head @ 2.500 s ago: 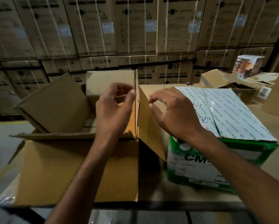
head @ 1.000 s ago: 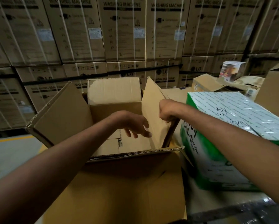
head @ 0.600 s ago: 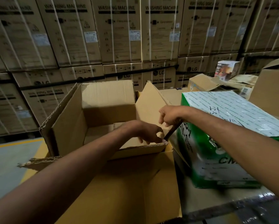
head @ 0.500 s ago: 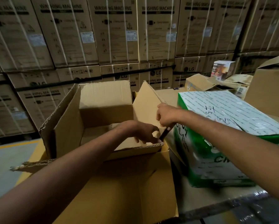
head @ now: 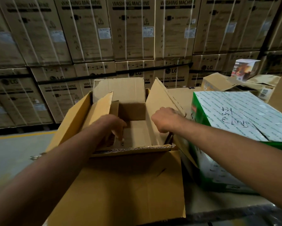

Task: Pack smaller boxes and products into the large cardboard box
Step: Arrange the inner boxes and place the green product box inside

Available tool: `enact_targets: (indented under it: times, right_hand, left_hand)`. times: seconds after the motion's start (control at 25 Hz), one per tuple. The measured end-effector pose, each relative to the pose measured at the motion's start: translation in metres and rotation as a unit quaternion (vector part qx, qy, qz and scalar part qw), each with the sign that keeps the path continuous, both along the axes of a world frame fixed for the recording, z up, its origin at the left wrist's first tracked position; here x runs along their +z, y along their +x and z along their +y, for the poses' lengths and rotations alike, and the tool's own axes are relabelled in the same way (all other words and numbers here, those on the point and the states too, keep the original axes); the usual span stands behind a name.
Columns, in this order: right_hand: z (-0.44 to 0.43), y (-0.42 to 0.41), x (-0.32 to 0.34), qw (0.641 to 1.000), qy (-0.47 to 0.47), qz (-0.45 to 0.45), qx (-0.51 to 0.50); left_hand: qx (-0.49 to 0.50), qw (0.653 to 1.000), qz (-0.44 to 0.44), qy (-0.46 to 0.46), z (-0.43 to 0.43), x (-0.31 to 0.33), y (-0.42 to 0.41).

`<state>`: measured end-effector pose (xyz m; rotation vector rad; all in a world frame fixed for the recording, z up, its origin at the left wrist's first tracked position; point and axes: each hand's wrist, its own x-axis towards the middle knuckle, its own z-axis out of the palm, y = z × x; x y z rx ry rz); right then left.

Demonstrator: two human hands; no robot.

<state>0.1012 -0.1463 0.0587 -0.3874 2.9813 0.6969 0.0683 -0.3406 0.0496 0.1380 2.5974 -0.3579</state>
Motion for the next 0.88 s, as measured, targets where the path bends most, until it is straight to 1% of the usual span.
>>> enact_targets:
  times: [0.08,0.16,0.24,0.32,0.36,0.4,0.44,0.48,0.52,0.56,0.6,0.64,0.68,0.72,0.76,0.8,0.84,0.88]
  right_hand:
    - [-0.017,-0.016,-0.012,0.998,-0.001,-0.065,0.006]
    - [-0.035,-0.032,-0.017,0.993,-0.029,-0.111,0.018]
    - [-0.059,-0.043,-0.015,0.985,-0.082,-0.145,0.039]
    - [-0.088,-0.050,-0.008,0.974,-0.133,-0.170,0.062]
    - [-0.103,-0.053,-0.004,0.966,-0.165,-0.189,0.060]
    - [-0.118,-0.055,-0.003,0.955,-0.206,-0.212,0.035]
    - [-0.133,-0.059,-0.007,0.937,-0.251,-0.244,-0.013]
    - [-0.143,-0.060,-0.011,0.907,-0.298,-0.287,-0.079]
    - [-0.154,-0.065,-0.020,0.868,-0.347,-0.321,-0.152]
    - [-0.162,-0.067,-0.031,0.825,-0.404,-0.331,-0.217]
    - [-0.173,-0.067,-0.041,0.783,-0.465,-0.319,-0.262]
    - [-0.183,-0.071,-0.045,0.756,-0.526,-0.275,-0.274]
    - [-0.189,-0.076,-0.045,0.754,-0.567,-0.206,-0.260]
    - [-0.200,-0.080,-0.040,0.754,-0.600,-0.141,-0.227]
    - [-0.210,-0.084,-0.031,0.727,-0.646,-0.119,-0.198]
    - [-0.219,-0.083,-0.017,0.681,-0.697,-0.156,-0.166]
    - [-0.231,-0.081,-0.006,0.631,-0.730,-0.236,-0.119]
    - [-0.240,-0.075,0.006,0.615,-0.724,-0.305,-0.069]
  left_hand:
    - [-0.024,1.000,0.012,-0.004,0.001,0.006,0.000]
    - [-0.032,0.999,0.020,-0.021,-0.007,0.011,0.002]
    - [-0.041,0.996,0.063,-0.043,-0.024,0.017,0.007]
    - [-0.051,0.988,0.128,-0.062,-0.046,0.028,0.013]
    - [-0.039,0.985,0.156,-0.066,-0.060,0.033,0.013]
    - [-0.024,0.982,0.174,-0.063,-0.076,0.038,0.011]
    - [0.001,0.983,0.180,-0.049,-0.094,0.040,0.010]
    - [0.027,0.983,0.177,-0.030,-0.110,0.041,0.012]
    - [0.050,0.984,0.167,-0.024,-0.126,0.040,0.015]
    - [0.059,0.985,0.163,-0.022,-0.139,0.036,0.017]
    - [0.061,0.984,0.164,-0.020,-0.150,0.031,0.018]
    - [0.053,0.982,0.181,0.001,-0.157,0.026,0.017]
    - [0.049,0.975,0.213,0.049,-0.157,0.023,0.015]
    - [0.061,0.957,0.255,0.126,-0.160,0.023,0.012]
    - [0.076,0.926,0.301,0.215,-0.161,0.026,0.009]
    - [0.091,0.887,0.345,0.293,-0.161,0.032,0.004]
    - [0.109,0.848,0.382,0.351,-0.162,0.039,0.001]
    - [0.118,0.822,0.419,0.368,-0.164,0.047,0.000]
